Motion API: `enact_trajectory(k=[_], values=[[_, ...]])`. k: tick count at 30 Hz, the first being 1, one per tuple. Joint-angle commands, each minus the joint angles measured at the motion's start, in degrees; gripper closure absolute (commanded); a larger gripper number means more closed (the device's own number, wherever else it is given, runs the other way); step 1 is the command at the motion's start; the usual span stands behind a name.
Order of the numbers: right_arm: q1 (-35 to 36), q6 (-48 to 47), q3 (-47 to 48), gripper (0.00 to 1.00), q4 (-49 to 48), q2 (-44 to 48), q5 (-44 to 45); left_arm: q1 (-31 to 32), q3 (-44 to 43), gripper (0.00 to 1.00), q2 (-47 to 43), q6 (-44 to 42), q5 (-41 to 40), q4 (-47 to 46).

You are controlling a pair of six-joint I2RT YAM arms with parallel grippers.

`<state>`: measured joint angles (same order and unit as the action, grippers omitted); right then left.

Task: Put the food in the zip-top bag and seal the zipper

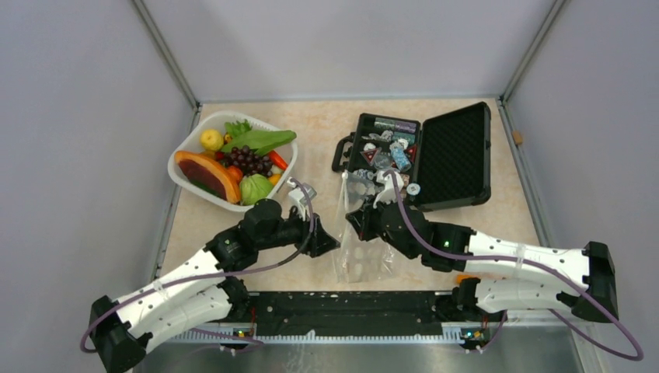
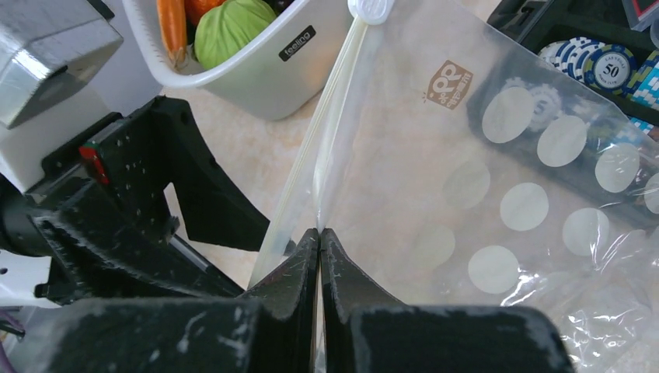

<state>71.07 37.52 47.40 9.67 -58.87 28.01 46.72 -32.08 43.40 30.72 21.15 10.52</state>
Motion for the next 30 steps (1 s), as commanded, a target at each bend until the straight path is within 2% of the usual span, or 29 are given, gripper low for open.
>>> enact_trajectory(k=[1,4,8,11,16,22,27,30], values=[[-0.7,-0.5,3.3,1.00,0.8,1.1,2.1,1.8,-2.5,0.47,0.3,-3.1,-11.8,-2.6],[-0.8,0.4,2.5,1.00,1.2,1.7,3.0,1.8,-3.3,0.58,1.8,-5.8,-14.0,-2.0],[-0.9,1.5,1.1,1.00,0.1,2.9,3.2,1.8,-5.1,0.58,5.5,-6.6,-12.7,-1.5],[-1.2,2.5,0.1,1.00,0.8,4.1,4.0,1.8,-4.3,0.64,6.3,-6.5,-14.1,-4.4],[-2.1,2.3,-1.1,1.00,1.3,6.4,4.2,1.8,-5.5,0.62,8.9,-9.9,-12.4,-7.1],[-5.6,0.8,-1.5,1.00,-0.3,7.7,-0.9,1.8,-13.0,0.51,13.5,-13.2,-8.8,-1.3],[-7.5,-0.9,-0.2,1.00,0.9,5.5,-5.1,1.8,-14.5,0.58,16.0,-12.9,-12.4,-1.2],[-7.4,-0.1,0.0,1.00,-0.1,4.7,-8.0,1.8,-14.3,0.53,16.0,-11.1,-12.6,-1.6]])
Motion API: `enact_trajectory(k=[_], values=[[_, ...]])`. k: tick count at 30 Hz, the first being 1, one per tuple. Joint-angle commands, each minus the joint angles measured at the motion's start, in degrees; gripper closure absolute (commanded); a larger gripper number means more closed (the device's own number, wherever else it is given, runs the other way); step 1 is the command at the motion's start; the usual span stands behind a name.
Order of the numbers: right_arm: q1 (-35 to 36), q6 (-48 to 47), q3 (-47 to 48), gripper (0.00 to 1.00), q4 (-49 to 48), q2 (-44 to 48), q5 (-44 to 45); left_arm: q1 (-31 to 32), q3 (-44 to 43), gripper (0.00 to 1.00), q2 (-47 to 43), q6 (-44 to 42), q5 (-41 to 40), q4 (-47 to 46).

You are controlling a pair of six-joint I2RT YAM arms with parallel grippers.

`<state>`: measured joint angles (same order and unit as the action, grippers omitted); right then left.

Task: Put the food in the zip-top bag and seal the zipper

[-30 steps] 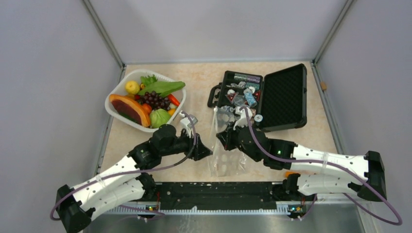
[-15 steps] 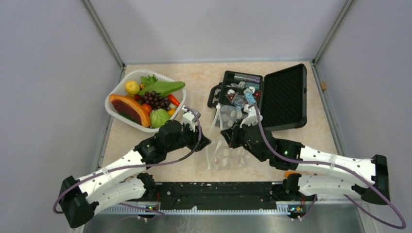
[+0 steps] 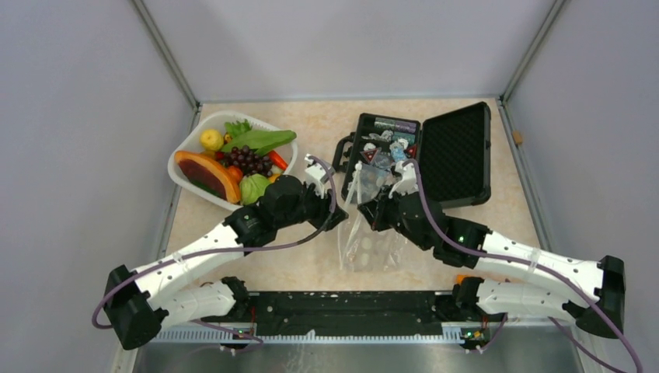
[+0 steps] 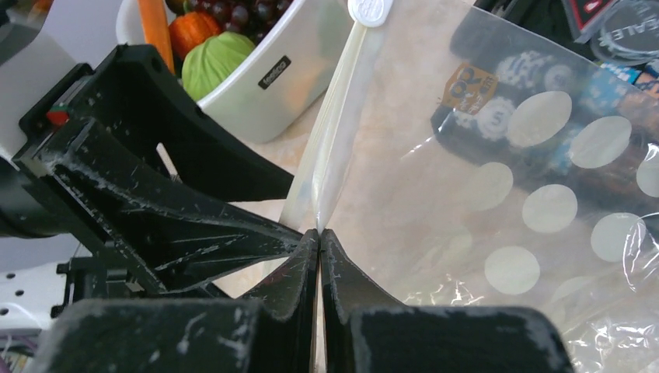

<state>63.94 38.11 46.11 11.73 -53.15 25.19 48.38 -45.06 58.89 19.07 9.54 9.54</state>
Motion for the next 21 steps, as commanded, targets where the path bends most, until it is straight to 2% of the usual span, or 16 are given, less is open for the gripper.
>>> enact_trajectory(k=[1,5,9,11,16,18,21], values=[[-0.3,-0.4,0.9,1.00,-3.0,-0.9,-6.3,0.1,-0.8,0.51,-0.1,1.4,-1.1,-1.5],[-0.3,1.8,-1.9,1.00,-6.5,0.2,-7.7,0.2,0.5,0.51,-2.7,2.4,-0.5,-2.6],[-0.3,0.6,-1.9,1.00,-10.0,-1.6,-12.1,0.2,2.4,0.63,-4.0,2.7,0.1,-4.7],[-0.3,-0.6,0.5,1.00,-7.9,-3.4,-11.8,0.2,2.6,0.75,-3.6,2.9,-0.1,-4.5],[-0.3,-1.0,2.5,1.00,-4.6,-5.0,-8.6,0.1,3.0,0.81,-4.4,3.6,-5.5,-2.0],[-0.3,-1.3,1.3,1.00,-6.2,-4.0,-8.2,0.1,4.4,0.88,-6.0,4.3,-7.5,-3.5],[-0.3,-2.2,0.4,1.00,-8.3,-2.9,-7.1,0.2,5.5,0.91,-7.0,4.5,-10.0,-5.4]])
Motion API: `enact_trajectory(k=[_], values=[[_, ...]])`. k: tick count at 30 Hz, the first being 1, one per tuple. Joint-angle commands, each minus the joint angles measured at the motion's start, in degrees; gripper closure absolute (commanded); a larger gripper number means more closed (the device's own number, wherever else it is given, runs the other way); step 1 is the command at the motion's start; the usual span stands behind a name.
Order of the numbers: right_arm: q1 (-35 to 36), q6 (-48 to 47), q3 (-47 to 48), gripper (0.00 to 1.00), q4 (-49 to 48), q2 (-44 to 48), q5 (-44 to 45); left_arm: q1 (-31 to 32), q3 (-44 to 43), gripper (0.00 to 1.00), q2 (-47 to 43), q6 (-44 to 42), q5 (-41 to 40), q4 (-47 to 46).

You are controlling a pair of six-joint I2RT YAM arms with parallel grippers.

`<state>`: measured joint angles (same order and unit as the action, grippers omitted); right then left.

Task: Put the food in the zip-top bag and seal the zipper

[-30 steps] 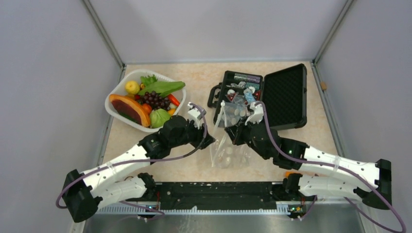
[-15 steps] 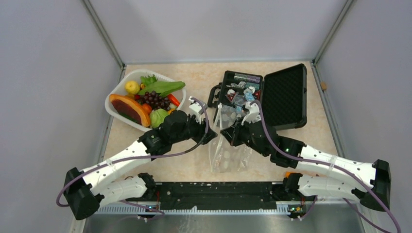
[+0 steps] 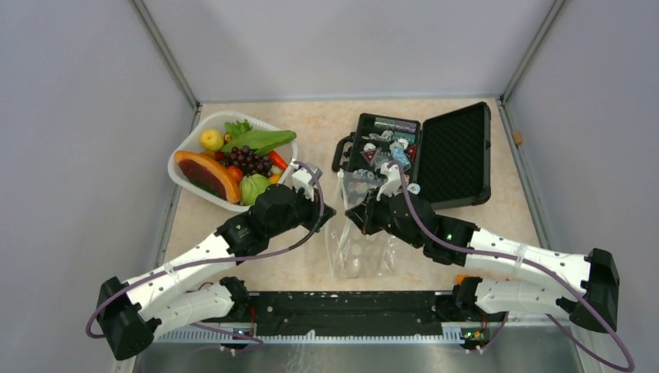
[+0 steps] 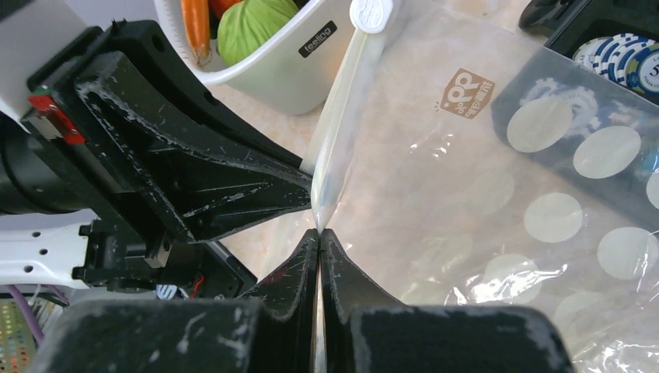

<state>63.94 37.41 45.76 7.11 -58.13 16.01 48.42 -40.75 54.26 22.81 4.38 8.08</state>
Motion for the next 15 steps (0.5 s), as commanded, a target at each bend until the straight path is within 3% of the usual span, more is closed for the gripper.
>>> enact_trajectory(k=[1,5,11,12,14,15], values=[[-0.4,-2.0,1.0,1.00,-4.0,1.9,2.6,0.1,0.9,0.93,-2.4,0.9,-6.0,-3.4],[-0.4,-3.4,4.8,1.00,-0.8,-0.8,3.6,0.1,0.5,0.99,-3.3,0.8,-7.3,-1.5],[-0.3,-2.8,7.1,1.00,-1.3,-4.8,5.5,0.1,3.1,1.00,-6.4,-0.3,-10.2,-3.5],[-0.3,-3.1,6.9,1.00,-2.4,-4.8,6.0,0.1,3.4,0.96,-6.3,-0.7,-10.6,-3.9],[-0.4,-4.1,7.4,1.00,-3.7,-5.2,7.2,0.1,3.1,0.53,-5.6,-1.5,-9.9,-4.3],[-0.4,-4.4,7.9,1.00,-3.7,-5.4,7.9,0.1,2.7,0.43,-5.2,-1.0,-9.8,-3.9]])
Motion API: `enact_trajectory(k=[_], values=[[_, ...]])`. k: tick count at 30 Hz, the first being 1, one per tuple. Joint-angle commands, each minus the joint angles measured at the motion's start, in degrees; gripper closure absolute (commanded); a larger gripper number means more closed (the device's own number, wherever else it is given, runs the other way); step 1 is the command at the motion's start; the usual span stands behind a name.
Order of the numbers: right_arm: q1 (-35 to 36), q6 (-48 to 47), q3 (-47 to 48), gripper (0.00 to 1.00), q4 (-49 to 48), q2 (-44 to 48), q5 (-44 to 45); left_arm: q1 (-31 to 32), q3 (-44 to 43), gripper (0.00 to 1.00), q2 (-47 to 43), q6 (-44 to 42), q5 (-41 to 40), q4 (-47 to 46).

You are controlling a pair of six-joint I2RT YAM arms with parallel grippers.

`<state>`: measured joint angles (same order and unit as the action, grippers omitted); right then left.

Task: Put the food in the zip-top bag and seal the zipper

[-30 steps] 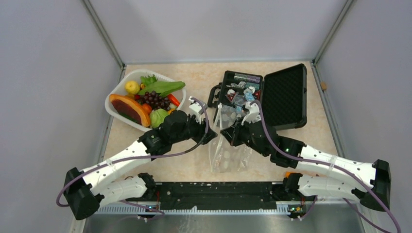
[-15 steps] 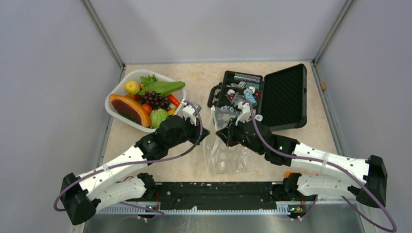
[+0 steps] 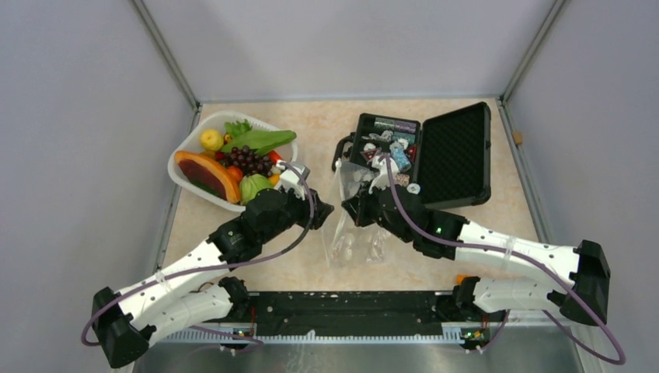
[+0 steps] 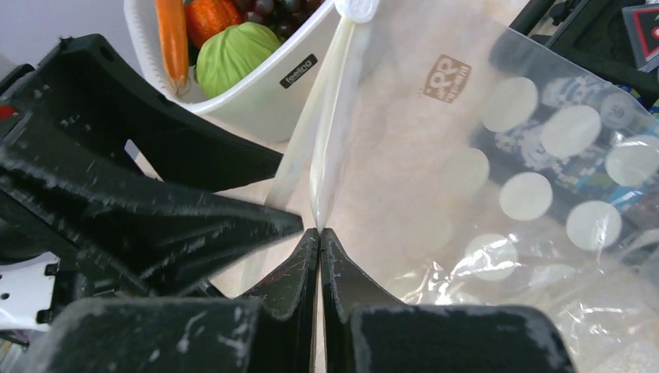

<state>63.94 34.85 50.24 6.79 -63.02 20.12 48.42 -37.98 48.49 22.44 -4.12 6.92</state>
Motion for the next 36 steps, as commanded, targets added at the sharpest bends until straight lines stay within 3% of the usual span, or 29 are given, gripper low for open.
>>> enact_trajectory(k=[1,3,6,17,21,24,26,29,30,36], values=[[-0.4,-2.0,3.8,1.00,-3.2,-0.8,4.5,0.0,-0.5,0.38,1.0,-0.1,-1.3,-2.2],[-0.4,-2.4,4.1,1.00,-3.0,-1.2,6.2,0.1,-0.5,0.25,1.6,0.3,-1.0,-1.7],[-0.8,-2.8,3.9,1.00,-3.2,-1.3,6.4,0.0,0.1,0.24,2.4,-0.1,-0.7,-2.2],[-4.5,-2.4,4.2,1.00,-2.1,-0.7,1.4,-1.8,2.0,0.77,2.7,-1.1,5.9,-5.6],[-4.5,-1.5,4.2,1.00,-2.0,-0.4,-1.3,-1.9,0.0,0.81,5.2,-1.4,7.5,-6.5],[-4.5,-1.0,3.6,0.98,-2.0,0.6,-1.9,-1.9,-1.5,0.88,6.5,-1.0,7.4,-5.6],[-4.5,-0.9,3.6,0.90,-1.0,1.1,-2.3,-1.9,-1.1,0.96,6.3,-0.6,7.6,-6.3],[-4.5,-0.1,4.4,0.57,1.4,2.2,-2.7,-1.9,-1.1,1.00,5.5,-0.2,8.5,-7.7],[-4.5,0.3,4.5,0.51,2.2,2.7,-2.7,-1.9,-1.2,1.00,5.3,-0.2,9.0,-8.4],[-4.5,2.8,4.9,0.40,4.8,5.8,-2.7,-1.8,-1.5,1.00,4.7,0.7,10.3,-11.0]])
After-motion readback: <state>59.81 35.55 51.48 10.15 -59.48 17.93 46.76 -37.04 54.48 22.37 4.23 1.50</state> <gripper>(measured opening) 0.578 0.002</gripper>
